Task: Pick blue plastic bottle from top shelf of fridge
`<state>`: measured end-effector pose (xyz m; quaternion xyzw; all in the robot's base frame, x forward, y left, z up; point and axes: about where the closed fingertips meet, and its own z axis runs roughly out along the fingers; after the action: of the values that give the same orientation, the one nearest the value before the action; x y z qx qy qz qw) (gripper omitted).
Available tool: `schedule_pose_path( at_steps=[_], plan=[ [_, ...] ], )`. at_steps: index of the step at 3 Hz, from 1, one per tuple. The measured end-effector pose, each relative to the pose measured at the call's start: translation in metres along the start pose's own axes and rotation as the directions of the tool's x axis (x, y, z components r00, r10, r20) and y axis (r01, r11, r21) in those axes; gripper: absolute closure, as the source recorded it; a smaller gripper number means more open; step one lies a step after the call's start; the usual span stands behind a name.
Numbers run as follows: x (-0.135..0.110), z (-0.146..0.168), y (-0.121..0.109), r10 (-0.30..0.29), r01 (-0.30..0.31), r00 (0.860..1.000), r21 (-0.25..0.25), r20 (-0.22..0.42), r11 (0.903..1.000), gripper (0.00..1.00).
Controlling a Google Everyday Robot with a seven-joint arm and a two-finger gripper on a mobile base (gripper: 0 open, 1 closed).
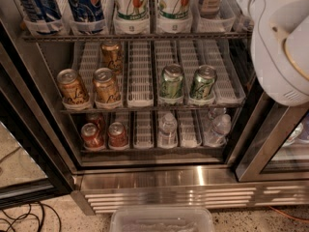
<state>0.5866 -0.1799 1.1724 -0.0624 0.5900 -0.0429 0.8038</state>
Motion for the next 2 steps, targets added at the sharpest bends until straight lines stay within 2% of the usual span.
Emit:
schedule_pose_path(
  at_steps=[1, 2],
  plan=[
    [-0.016, -0.023, 0.005, 0.076, -0.074, 0.997, -0.095, 0.023, 0.9927, 1.0],
    [0.003, -0.062, 0.009, 0.059, -0.065, 0.997, -0.158, -0.045, 0.9853, 1.0]
  ],
)
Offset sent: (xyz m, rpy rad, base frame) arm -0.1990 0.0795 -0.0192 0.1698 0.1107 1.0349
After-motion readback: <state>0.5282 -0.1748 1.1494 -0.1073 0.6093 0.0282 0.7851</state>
